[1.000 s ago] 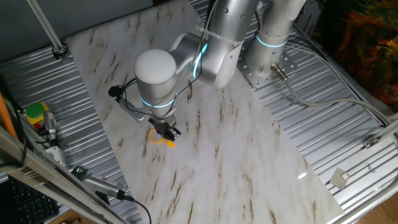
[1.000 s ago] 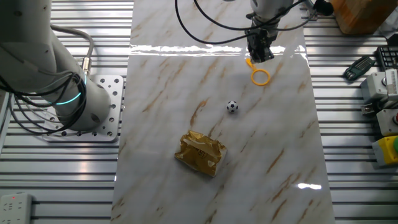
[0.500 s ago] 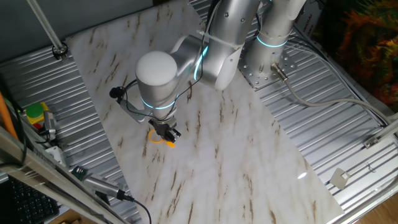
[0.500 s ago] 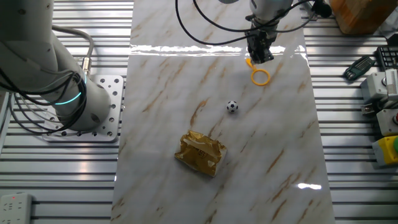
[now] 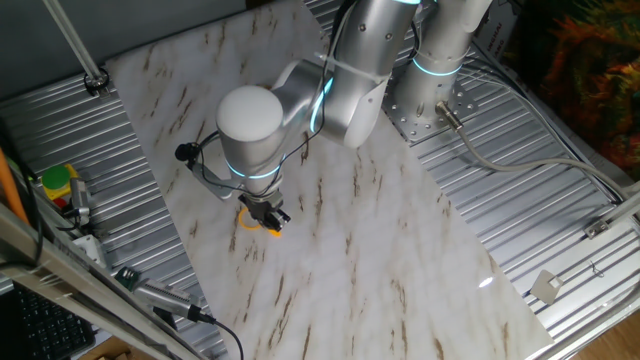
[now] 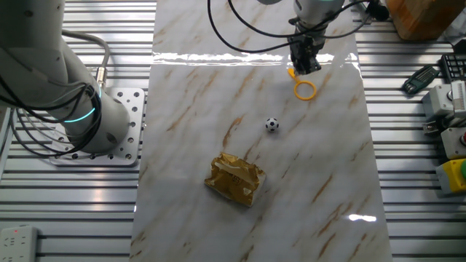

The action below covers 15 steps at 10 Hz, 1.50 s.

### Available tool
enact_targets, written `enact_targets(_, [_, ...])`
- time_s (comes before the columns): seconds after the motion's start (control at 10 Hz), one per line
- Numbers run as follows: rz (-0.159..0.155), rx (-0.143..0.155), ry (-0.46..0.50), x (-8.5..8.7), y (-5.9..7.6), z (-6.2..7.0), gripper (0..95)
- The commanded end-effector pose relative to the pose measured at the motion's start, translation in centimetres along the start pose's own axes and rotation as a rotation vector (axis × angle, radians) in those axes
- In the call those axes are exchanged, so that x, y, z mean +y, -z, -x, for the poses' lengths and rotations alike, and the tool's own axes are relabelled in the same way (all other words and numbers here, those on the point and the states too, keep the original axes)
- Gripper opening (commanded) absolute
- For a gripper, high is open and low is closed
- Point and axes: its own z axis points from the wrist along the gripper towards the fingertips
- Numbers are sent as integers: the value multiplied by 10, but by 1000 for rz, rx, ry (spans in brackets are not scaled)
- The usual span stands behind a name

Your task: Attach the bubble ring to the ball

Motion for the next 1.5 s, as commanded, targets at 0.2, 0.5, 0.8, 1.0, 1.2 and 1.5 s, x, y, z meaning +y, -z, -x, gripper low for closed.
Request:
enact_targets(0.2, [0, 1, 1, 0, 1, -1, 0])
enact_targets(0.5, [0, 0, 2, 0, 1, -1, 0])
enact_targets(0.8, [0, 0, 1, 0, 1, -1, 0])
enact_targets(1.0, [0, -2, 12, 0, 1, -1, 0])
enact_targets(1.2, [-2, 2, 129, 0, 1, -1, 0])
enact_targets(1.5, [-2, 2, 361, 0, 1, -1, 0])
